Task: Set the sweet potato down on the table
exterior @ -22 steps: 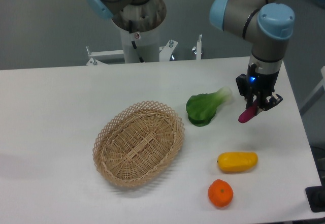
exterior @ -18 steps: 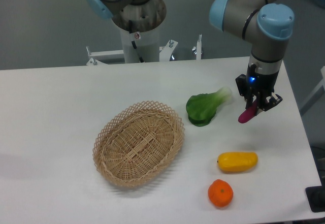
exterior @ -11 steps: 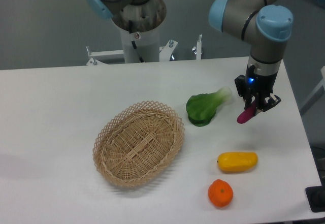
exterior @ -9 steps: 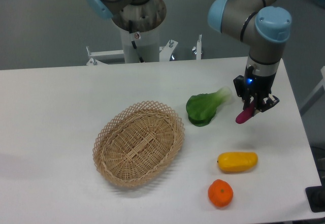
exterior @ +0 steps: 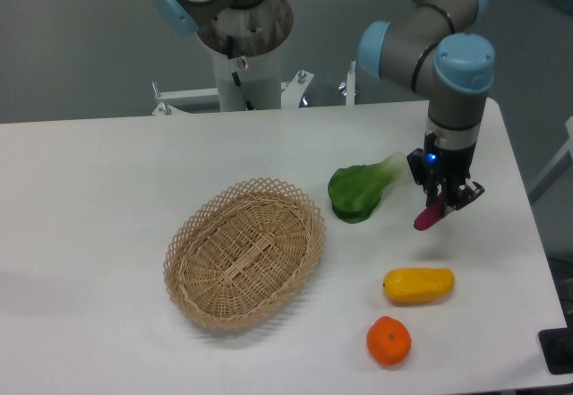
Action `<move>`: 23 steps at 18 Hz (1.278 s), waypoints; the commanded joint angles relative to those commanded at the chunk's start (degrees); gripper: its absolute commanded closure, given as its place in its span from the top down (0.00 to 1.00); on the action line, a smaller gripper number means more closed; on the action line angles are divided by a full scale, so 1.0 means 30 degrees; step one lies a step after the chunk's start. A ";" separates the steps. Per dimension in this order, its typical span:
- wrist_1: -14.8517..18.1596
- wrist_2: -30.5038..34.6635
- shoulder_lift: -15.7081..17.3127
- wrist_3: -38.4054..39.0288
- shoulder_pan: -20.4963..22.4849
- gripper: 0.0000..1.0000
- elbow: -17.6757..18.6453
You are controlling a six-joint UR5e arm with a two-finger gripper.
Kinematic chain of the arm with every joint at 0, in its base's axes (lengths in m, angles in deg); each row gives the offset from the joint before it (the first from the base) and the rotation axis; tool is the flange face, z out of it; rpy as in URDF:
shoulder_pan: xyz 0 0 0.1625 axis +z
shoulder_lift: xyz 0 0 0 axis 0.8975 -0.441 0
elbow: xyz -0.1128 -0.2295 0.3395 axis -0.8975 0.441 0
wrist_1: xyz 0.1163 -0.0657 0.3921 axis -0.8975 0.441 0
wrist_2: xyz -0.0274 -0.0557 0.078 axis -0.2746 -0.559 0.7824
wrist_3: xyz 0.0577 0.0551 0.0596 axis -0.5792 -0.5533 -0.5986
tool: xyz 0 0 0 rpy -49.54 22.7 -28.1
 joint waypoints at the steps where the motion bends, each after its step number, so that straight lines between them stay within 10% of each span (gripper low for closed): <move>1: -0.0351 0.0058 -0.0236 -0.0029 0.0262 0.21 -0.0001; 12: -0.0501 0.0088 0.0318 -0.4952 0.1583 0.23 0.2197; 14: -0.0501 0.0088 0.0377 -0.4427 0.1554 0.40 0.2226; 16: -0.0530 0.0059 0.0406 -0.4074 0.1554 0.95 0.2197; 23: -0.0501 0.0059 0.1080 -0.0088 0.1466 1.00 0.1411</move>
